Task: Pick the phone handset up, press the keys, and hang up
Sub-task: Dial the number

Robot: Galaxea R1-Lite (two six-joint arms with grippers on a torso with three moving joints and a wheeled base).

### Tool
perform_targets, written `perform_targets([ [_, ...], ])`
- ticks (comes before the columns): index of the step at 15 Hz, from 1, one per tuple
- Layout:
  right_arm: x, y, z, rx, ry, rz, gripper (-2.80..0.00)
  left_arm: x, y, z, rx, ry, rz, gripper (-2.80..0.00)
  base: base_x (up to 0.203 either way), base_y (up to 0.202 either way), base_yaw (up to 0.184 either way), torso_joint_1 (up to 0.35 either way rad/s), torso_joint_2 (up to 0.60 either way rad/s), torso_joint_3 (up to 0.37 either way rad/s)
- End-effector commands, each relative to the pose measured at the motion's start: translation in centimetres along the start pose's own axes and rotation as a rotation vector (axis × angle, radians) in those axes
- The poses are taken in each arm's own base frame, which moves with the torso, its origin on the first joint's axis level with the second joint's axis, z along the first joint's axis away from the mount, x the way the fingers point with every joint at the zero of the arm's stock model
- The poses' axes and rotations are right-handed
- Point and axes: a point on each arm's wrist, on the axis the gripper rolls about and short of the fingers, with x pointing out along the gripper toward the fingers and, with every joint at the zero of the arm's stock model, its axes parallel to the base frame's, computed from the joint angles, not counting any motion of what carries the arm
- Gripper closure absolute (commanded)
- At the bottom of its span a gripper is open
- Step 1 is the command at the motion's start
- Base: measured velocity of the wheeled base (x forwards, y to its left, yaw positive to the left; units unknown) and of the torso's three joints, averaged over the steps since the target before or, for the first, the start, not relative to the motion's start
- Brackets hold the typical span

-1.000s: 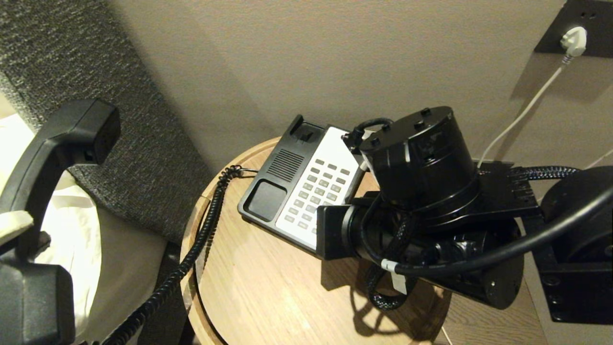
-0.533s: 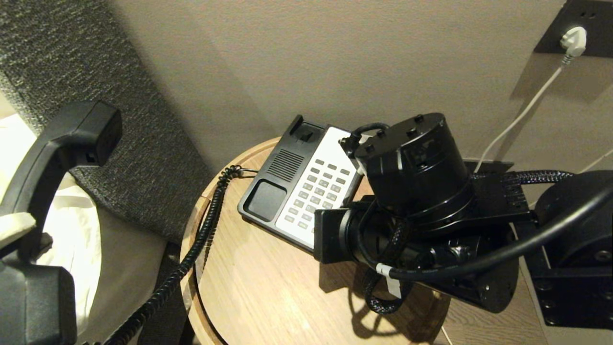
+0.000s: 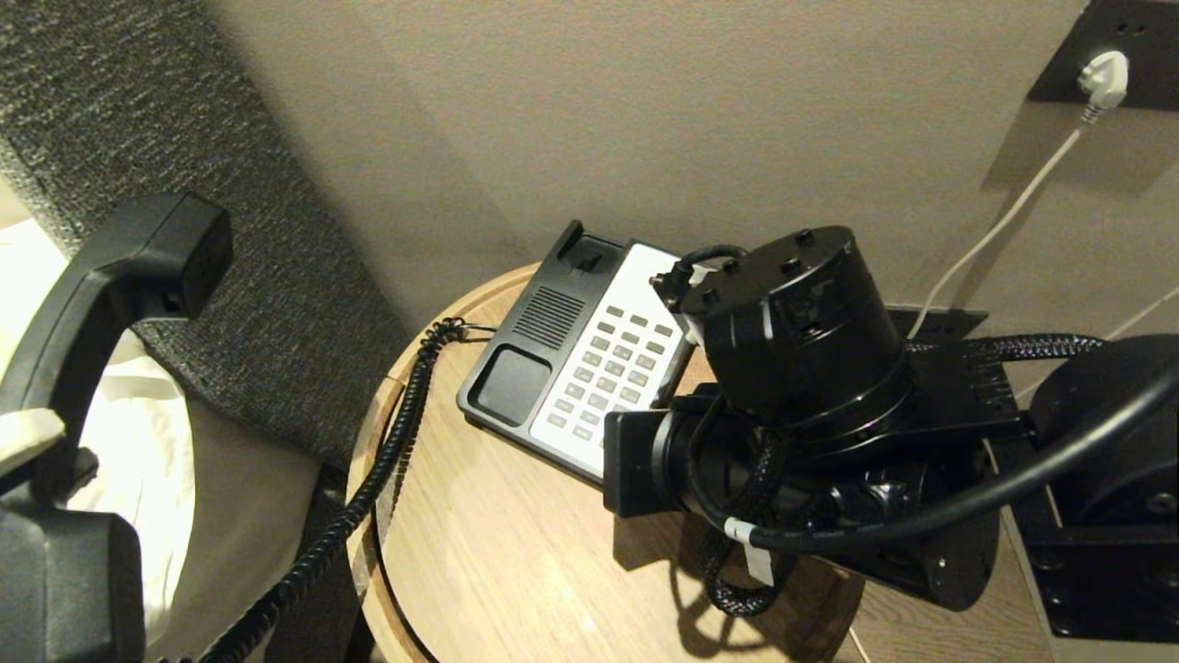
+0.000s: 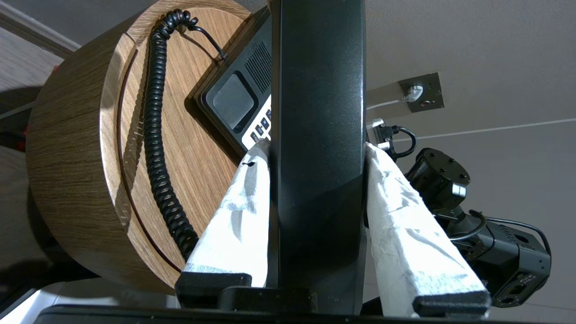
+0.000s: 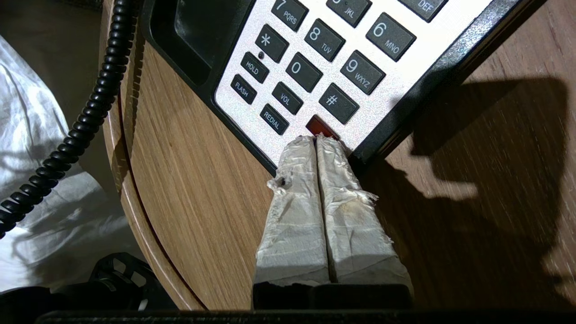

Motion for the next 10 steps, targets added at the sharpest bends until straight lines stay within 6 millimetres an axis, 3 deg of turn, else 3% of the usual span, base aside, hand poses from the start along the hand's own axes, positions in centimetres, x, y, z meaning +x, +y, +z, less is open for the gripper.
perform_targets([
  [1, -0.06, -0.01, -0.06, 0.004, 0.001, 0.000, 0.00, -0.02, -0.01, 0.01, -0.005, -0.001, -0.002, 0.00, 0.000, 0.000, 0.000, 0.000, 0.00, 0.000],
  [10, 0.34, -0.11, -0.65, -0.010, 0.018, -0.014, 0.00, -0.10, -0.05, 0.03, -0.005, -0.002, -0.004, 0.00, 0.000, 0.000, 0.000, 0.000, 0.00, 0.000],
])
